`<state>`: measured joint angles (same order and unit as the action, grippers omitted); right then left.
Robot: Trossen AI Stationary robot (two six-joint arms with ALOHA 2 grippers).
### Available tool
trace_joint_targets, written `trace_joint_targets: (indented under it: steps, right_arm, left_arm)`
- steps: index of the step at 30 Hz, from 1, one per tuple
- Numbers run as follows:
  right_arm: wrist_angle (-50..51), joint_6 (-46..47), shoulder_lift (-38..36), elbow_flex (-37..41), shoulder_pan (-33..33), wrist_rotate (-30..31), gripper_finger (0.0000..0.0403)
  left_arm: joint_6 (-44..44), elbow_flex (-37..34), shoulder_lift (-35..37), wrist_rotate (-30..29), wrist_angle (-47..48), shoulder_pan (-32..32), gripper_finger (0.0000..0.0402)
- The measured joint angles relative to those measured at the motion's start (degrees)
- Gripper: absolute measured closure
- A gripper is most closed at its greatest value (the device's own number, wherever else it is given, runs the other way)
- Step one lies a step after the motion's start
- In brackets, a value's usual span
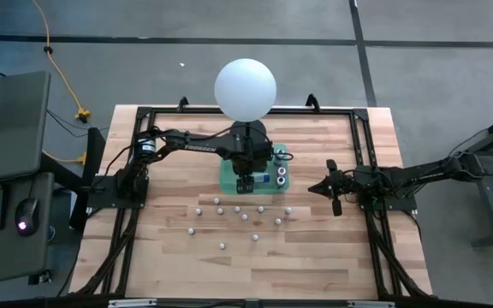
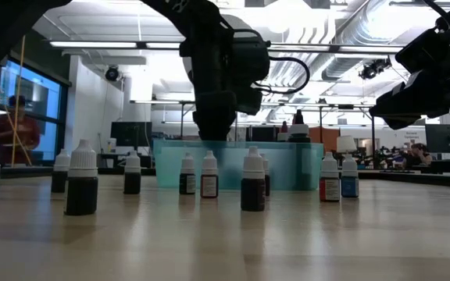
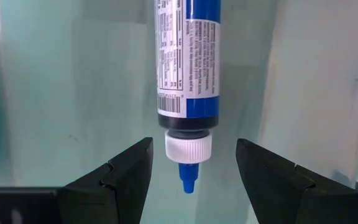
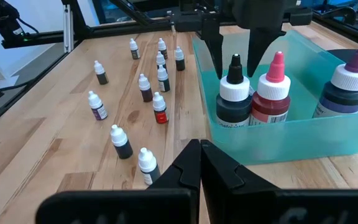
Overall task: Pick & Place food coloring
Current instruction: Adjust the large blue food coloring bottle in the bin
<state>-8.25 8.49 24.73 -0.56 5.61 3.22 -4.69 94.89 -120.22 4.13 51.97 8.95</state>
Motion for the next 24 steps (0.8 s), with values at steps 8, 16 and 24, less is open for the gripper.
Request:
trace_joint_targets:
  steps: [8,16,24]
  right_arm:
    - [0.0,0.0,0.0,0.0,-0.02,0.02,0.0402]
    - [0.0,0.0,0.0,0.0,0.0,0.02,0.0402]
    - [0.0,0.0,0.0,0.0,0.0,0.0,0.0402]
  left_arm:
    - [-0.63,0.0,-1.22,-0.54,1.01,0.02,0.0174]
    - [-0.68,-2.0,-1.22,-0.66,0.93,0.04,0.0174]
    - [0.0,-6.62,-0.7,-0.24,-2.39,0.02,0.0174]
